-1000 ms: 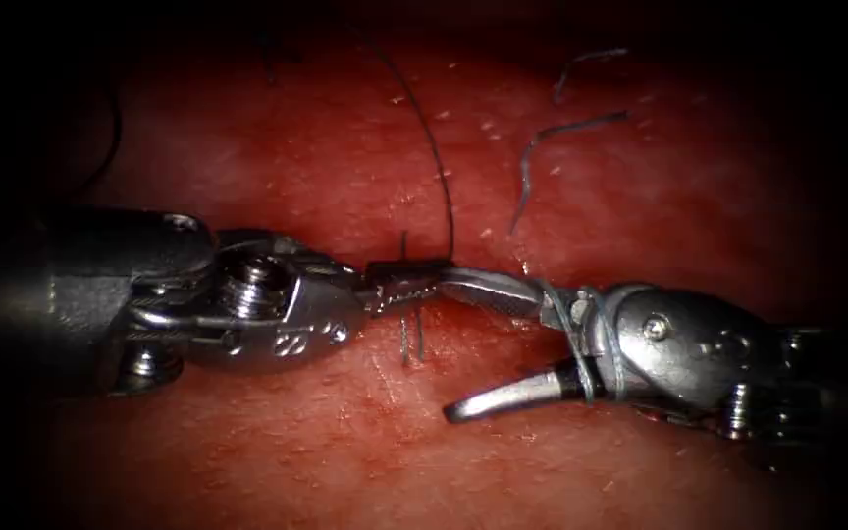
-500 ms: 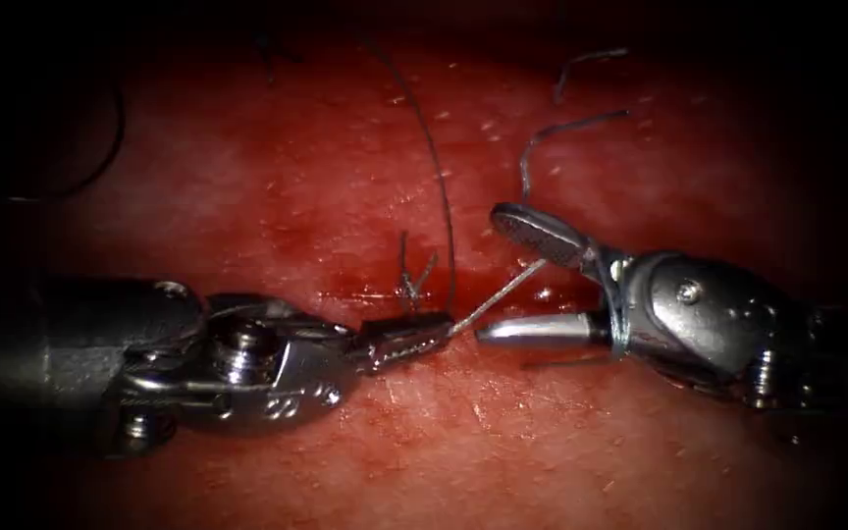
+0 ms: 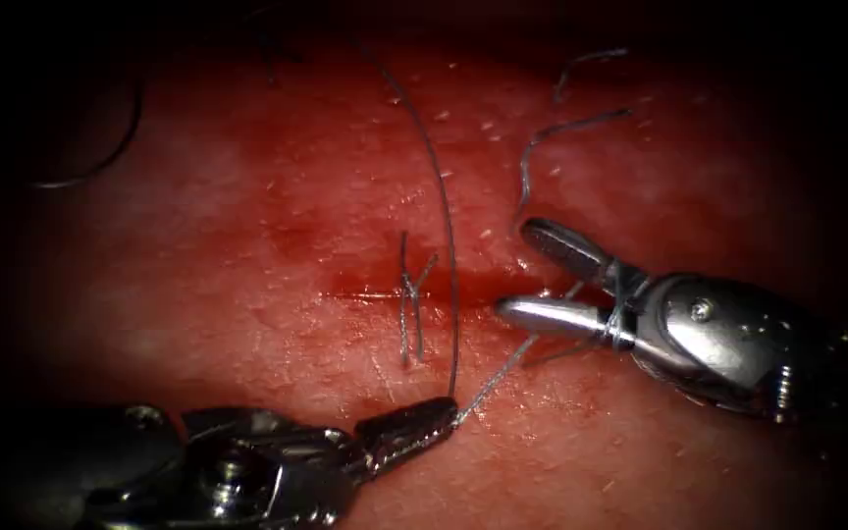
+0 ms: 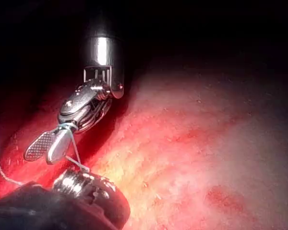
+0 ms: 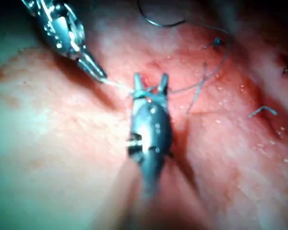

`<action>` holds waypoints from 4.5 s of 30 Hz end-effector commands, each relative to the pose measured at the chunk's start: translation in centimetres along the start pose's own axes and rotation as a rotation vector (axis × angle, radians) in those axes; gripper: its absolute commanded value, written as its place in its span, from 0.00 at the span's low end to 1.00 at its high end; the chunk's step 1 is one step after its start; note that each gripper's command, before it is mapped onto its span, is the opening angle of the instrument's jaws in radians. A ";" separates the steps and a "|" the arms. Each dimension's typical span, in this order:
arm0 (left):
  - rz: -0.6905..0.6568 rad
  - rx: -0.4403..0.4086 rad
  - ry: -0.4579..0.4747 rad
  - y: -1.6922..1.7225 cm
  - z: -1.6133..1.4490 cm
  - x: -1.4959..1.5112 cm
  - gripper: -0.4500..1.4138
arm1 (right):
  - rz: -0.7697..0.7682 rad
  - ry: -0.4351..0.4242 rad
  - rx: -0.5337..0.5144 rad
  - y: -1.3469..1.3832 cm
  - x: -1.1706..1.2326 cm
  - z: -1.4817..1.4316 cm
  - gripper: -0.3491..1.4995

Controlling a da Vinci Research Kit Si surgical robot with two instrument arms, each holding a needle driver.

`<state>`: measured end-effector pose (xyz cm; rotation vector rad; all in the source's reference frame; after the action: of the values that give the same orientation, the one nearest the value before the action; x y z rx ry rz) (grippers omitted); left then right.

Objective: Wound Closure

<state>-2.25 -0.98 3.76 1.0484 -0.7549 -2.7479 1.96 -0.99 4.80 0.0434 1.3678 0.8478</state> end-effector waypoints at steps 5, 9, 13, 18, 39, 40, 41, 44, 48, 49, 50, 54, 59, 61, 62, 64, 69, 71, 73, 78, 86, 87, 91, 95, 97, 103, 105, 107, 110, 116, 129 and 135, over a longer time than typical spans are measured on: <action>0.014 0.022 -0.002 -0.14 -0.08 0.06 0.00 | 0.003 -0.008 -0.006 -0.01 -0.03 0.01 0.36; 0.017 0.046 -0.003 -0.28 -0.19 0.10 0.00 | 0.011 -0.007 -0.013 0.03 0.06 0.03 0.36; 0.023 0.050 -0.005 -0.33 -0.27 0.15 0.00 | 0.012 -0.010 -0.022 0.07 0.08 0.05 0.36; 0.029 0.050 -0.008 -0.32 -0.28 0.17 0.00 | 0.002 -0.015 -0.057 0.12 0.01 0.06 0.36; 0.022 0.059 -0.027 -0.42 0.17 -0.07 0.00 | 0.040 -0.097 -0.125 0.40 -0.31 -0.03 0.35; 0.022 0.059 -0.027 -0.43 0.18 -0.09 0.00 | 0.039 -0.097 -0.125 0.40 -0.32 -0.03 0.35; 0.022 0.059 -0.028 -0.44 0.20 -0.11 0.00 | 0.038 -0.096 -0.126 0.41 -0.33 -0.02 0.35; 0.021 0.059 -0.031 -0.45 0.23 -0.16 0.00 | 0.037 -0.096 -0.129 0.42 -0.34 0.01 0.35; 0.021 0.060 -0.032 -0.46 0.27 -0.20 0.00 | 0.044 -0.099 -0.136 0.46 -0.33 0.07 0.36; 0.021 0.060 -0.032 -0.46 0.28 -0.20 0.00 | 0.044 -0.099 -0.139 0.48 -0.33 0.09 0.39; 0.021 0.060 -0.032 -0.47 0.29 -0.21 0.00 | 0.045 -0.098 -0.133 0.50 -0.33 0.11 0.44; 0.020 0.060 -0.033 -0.47 0.29 -0.21 0.00 | 0.046 -0.097 -0.128 0.51 -0.32 0.15 0.47; 0.018 0.059 -0.034 -0.50 0.31 -0.21 0.00 | 0.060 -0.101 -0.121 0.51 -0.19 0.21 0.53; 0.018 0.059 -0.034 -0.50 0.31 -0.21 0.00 | 0.063 -0.104 -0.116 0.49 -0.16 0.23 0.49; 0.018 0.059 -0.034 -0.50 0.31 -0.21 0.00 | 0.065 -0.104 -0.118 0.48 -0.14 0.24 0.48; 0.018 0.059 -0.035 -0.50 0.32 -0.21 0.00 | 0.067 -0.105 -0.121 0.48 -0.13 0.27 0.46; 0.018 0.059 -0.037 -0.51 0.31 -0.22 0.00 | 0.075 -0.099 -0.127 0.46 -0.10 0.32 0.46; 0.017 0.059 -0.040 -0.51 0.32 -0.25 0.00 | 0.075 -0.099 -0.129 0.44 -0.10 0.34 0.40; 0.017 0.059 -0.043 -0.53 0.34 -0.28 0.00 | 0.076 -0.099 -0.131 0.42 -0.11 0.35 0.27; 0.015 0.058 -0.062 -0.59 0.41 -0.43 0.00 | 0.028 -0.099 -0.120 0.32 -0.12 0.33 0.00; -0.055 0.041 -0.130 -0.82 0.79 -0.90 0.00 | -0.017 -0.123 -0.220 0.00 -0.12 0.21 0.00; -0.061 0.041 -0.141 -0.86 0.87 -0.98 0.00 | -0.029 -0.127 -0.233 -0.04 -0.11 0.19 0.00; -0.077 0.034 -0.179 -1.06 1.26 -1.31 0.00 | -0.064 -0.151 -0.283 -0.18 -0.12 0.13 0.00; -0.084 0.032 -0.214 -1.29 1.64 -1.60 0.00 | -0.092 -0.148 -0.292 -0.30 -0.17 0.08 0.00; -0.088 0.025 -0.226 -1.41 1.83 -1.72 0.00 | -0.107 -0.145 -0.292 -0.34 -0.19 0.05 0.00; -0.111 0.031 -0.257 -1.82 2.28 -2.01 0.00 | -0.135 -0.130 -0.285 -0.40 -0.30 -0.05 0.00; -0.118 0.032 -0.268 -1.94 2.38 -2.08 0.00 | -0.141 -0.127 -0.283 -0.44 -0.36 -0.10 0.00; -0.124 0.032 -0.269 -2.03 2.45 -2.12 0.00 | -0.146 -0.127 -0.281 -0.49 -0.42 -0.13 0.00; -0.140 0.032 -0.260 -2.17 2.56 -2.18 0.00 | -0.155 -0.133 -0.278 -0.55 -0.52 -0.18 0.00; -0.166 0.065 -0.266 -2.50 2.70 -2.34 0.00 | -0.175 -0.134 -0.268 -0.73 -0.76 -0.25 0.00; -0.171 0.106 -0.267 -2.72 2.78 -2.57 0.00 | -0.182 -0.139 -0.225 -1.13 -0.84 -0.40 0.00; -0.198 0.160 -0.269 -3.05 2.70 -2.75 0.00 | -0.182 -0.144 -0.217 -1.16 -0.84 -0.43 0.00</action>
<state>-1.59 3.49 5.62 0.8272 -0.9753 -3.0885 2.16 -2.39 4.77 -0.1858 1.1222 0.8188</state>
